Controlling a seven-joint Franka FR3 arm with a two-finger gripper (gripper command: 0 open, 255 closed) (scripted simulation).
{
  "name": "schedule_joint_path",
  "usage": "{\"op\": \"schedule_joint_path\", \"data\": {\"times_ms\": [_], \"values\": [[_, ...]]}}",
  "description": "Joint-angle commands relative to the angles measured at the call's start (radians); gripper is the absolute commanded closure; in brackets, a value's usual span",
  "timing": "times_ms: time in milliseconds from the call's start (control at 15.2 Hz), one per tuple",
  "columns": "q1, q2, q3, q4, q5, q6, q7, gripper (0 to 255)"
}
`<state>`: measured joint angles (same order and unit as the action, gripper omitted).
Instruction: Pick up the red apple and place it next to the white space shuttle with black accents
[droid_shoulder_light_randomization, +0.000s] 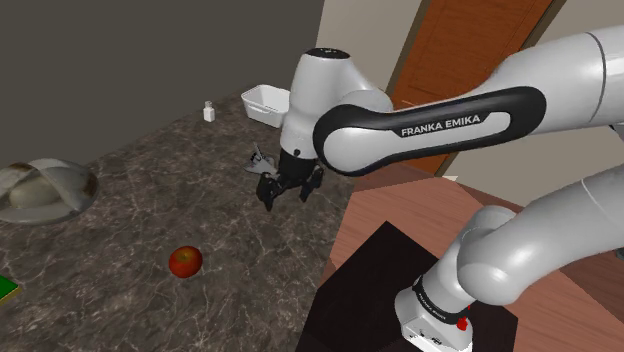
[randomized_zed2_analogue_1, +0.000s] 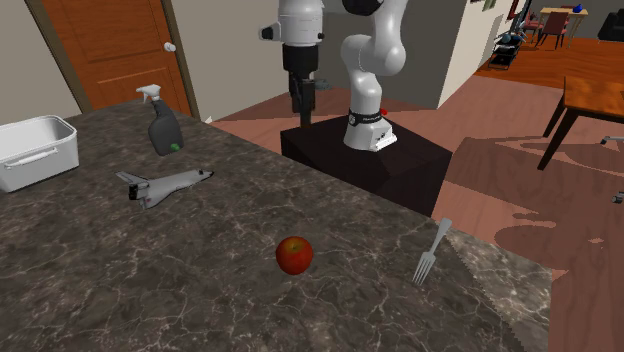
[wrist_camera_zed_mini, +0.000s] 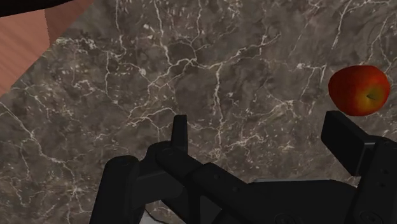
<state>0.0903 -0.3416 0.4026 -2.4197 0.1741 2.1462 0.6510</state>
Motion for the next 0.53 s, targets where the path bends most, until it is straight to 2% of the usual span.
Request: {"op": "schedule_joint_path", "data": {"times_ms": [0,198,462], "values": [[-0.004,0.069,0.04,0.028,-0.025,0.04,0.062,0],[-0.011,0.189,0.097,0.085,-0.091,0.095,0.169,0],[-0.003,0.365,0.146,0.181,-0.221,0.144,0.33,0]]}}
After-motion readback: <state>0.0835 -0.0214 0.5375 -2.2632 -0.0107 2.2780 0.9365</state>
